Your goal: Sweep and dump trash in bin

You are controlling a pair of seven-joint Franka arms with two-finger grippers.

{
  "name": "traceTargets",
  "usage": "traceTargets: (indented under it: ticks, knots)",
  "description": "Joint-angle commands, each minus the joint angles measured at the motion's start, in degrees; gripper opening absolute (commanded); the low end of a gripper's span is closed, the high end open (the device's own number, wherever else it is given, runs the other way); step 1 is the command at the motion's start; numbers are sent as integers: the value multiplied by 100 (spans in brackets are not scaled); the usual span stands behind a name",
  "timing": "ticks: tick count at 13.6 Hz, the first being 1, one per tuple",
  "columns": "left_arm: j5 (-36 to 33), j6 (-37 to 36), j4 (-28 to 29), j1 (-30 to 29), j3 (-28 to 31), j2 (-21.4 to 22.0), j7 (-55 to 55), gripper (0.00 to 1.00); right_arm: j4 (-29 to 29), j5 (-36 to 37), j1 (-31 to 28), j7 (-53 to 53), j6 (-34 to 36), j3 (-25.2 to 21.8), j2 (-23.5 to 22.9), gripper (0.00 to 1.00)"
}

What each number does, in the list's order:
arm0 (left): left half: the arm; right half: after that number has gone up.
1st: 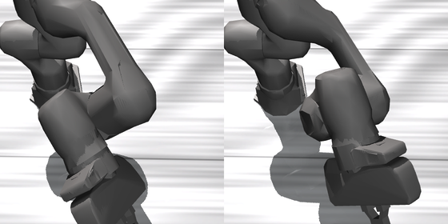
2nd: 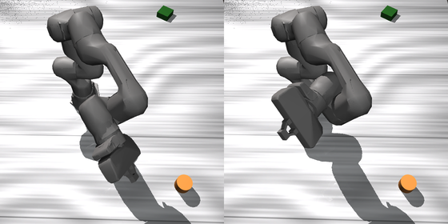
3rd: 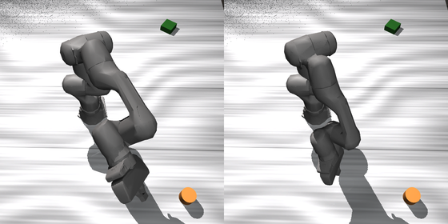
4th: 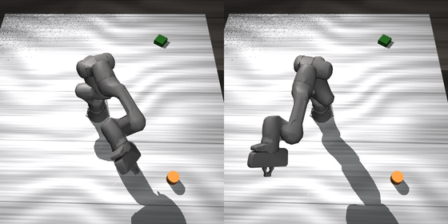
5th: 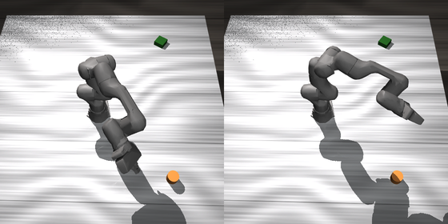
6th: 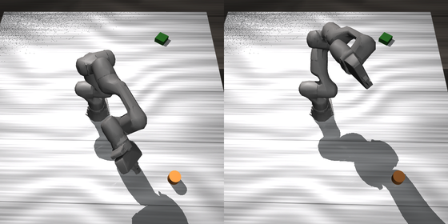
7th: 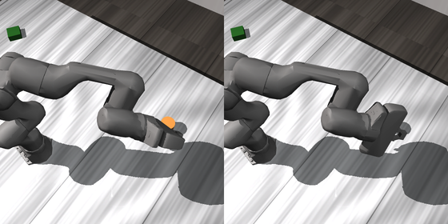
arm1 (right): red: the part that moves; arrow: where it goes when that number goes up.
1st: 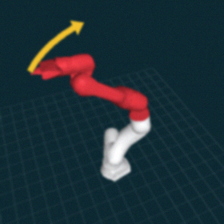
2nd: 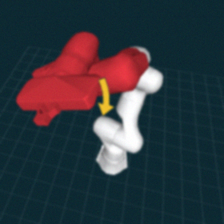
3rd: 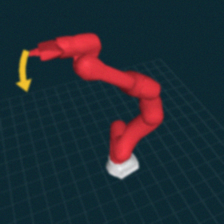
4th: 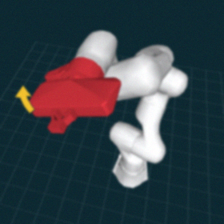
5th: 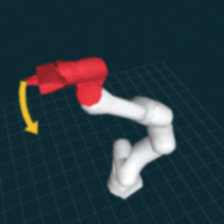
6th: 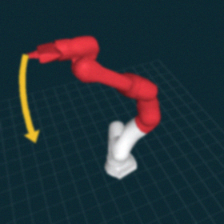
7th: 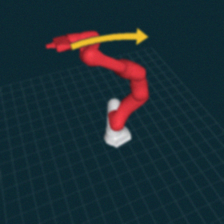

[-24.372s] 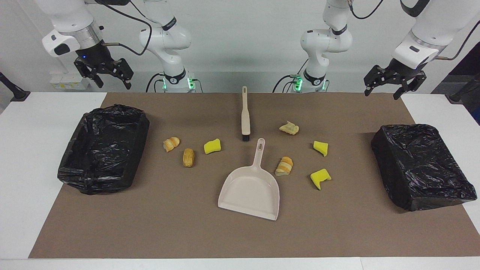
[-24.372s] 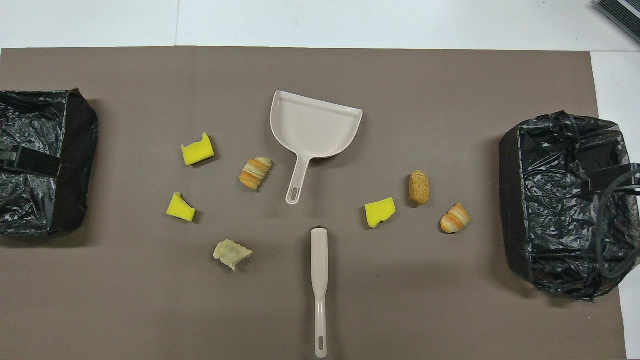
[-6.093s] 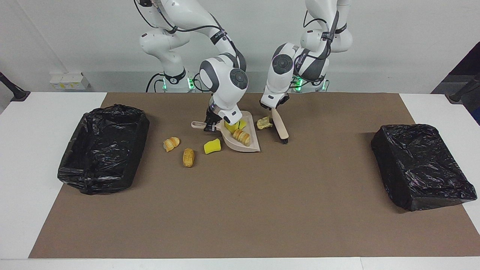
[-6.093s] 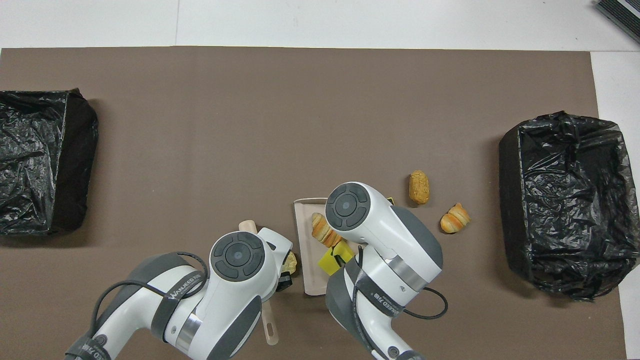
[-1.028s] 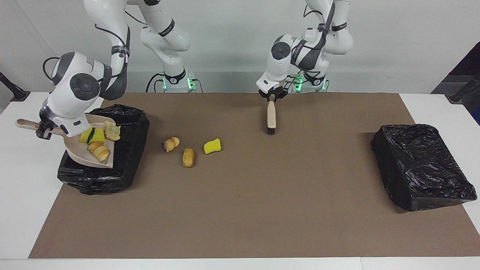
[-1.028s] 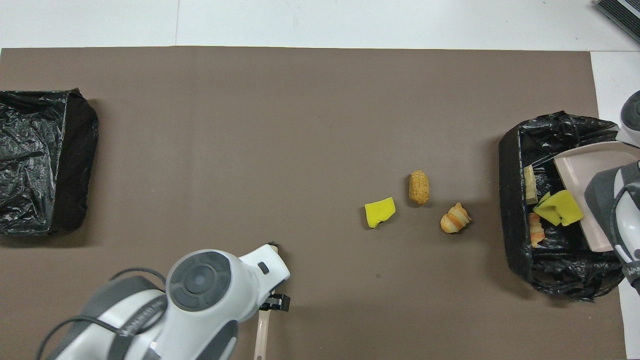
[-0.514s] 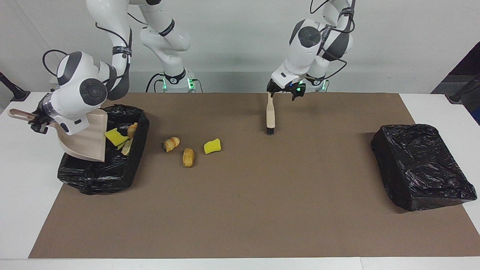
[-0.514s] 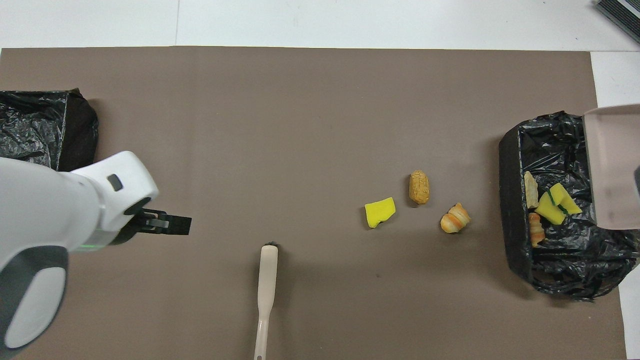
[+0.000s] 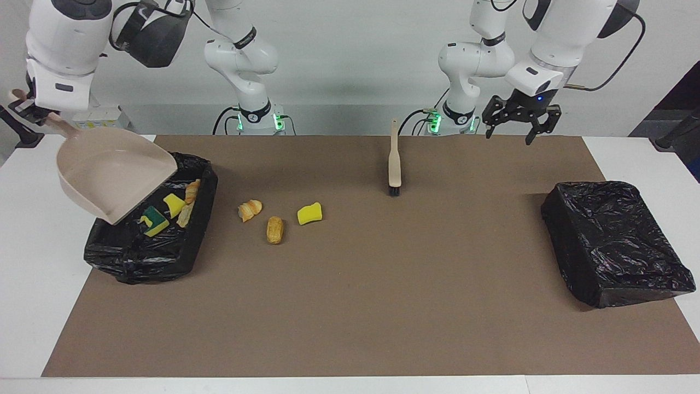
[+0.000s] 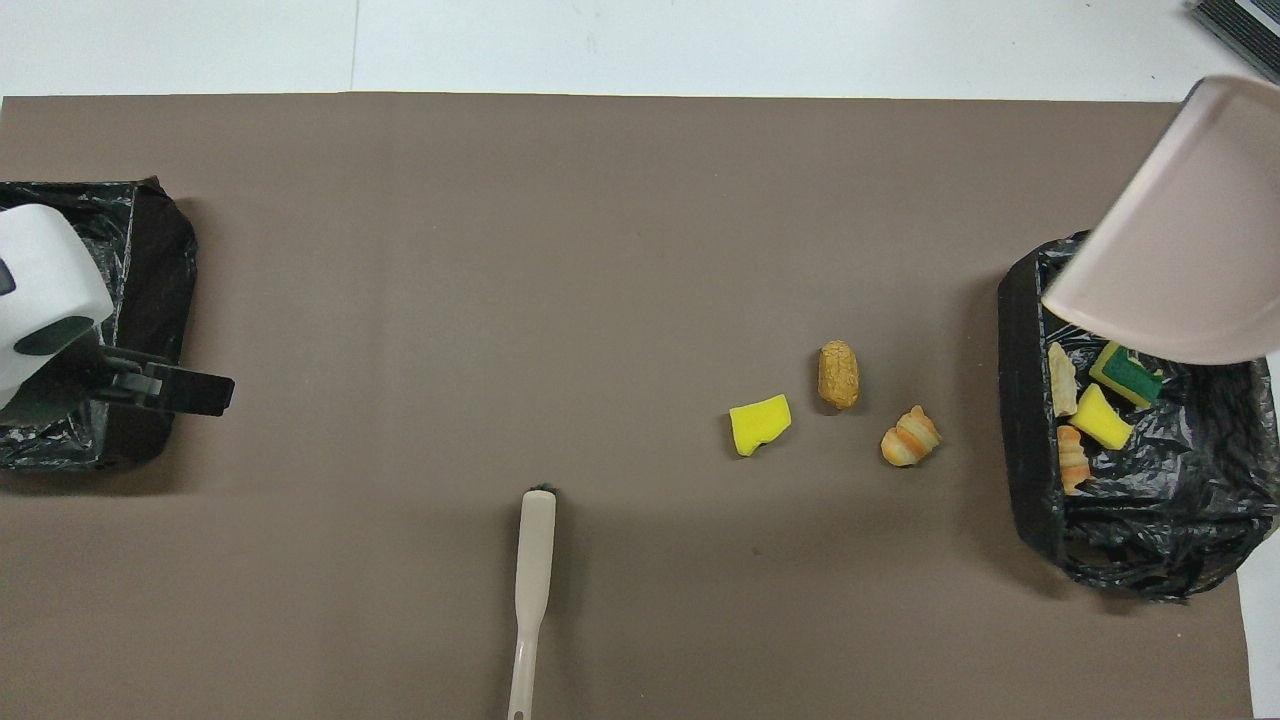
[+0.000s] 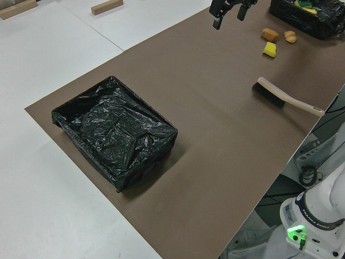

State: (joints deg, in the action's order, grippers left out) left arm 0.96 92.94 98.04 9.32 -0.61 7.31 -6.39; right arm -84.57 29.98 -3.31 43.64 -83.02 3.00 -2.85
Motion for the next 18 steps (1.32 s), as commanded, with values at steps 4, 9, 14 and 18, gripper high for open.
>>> traceTargets:
  ticks: [4,9,14,18]
  knots:
    - [-87,-312,-347,-45,-45,-247,-82,100,142,-1589,585,-3154,-47,86,-408,0]
    - [-96,-303,-74,-203,-45,-80,-55,100,475,-2504,1630,-5747,-828,130,-1594,0]
    - [-105,-285,-267,-387,-53,-194,-125,100,881,-3595,2641,-7621,-1407,148,-2465,0]
    - [-122,-303,-408,-528,-53,-308,-424,100,907,-4070,3283,-8555,-2568,166,-3080,0]
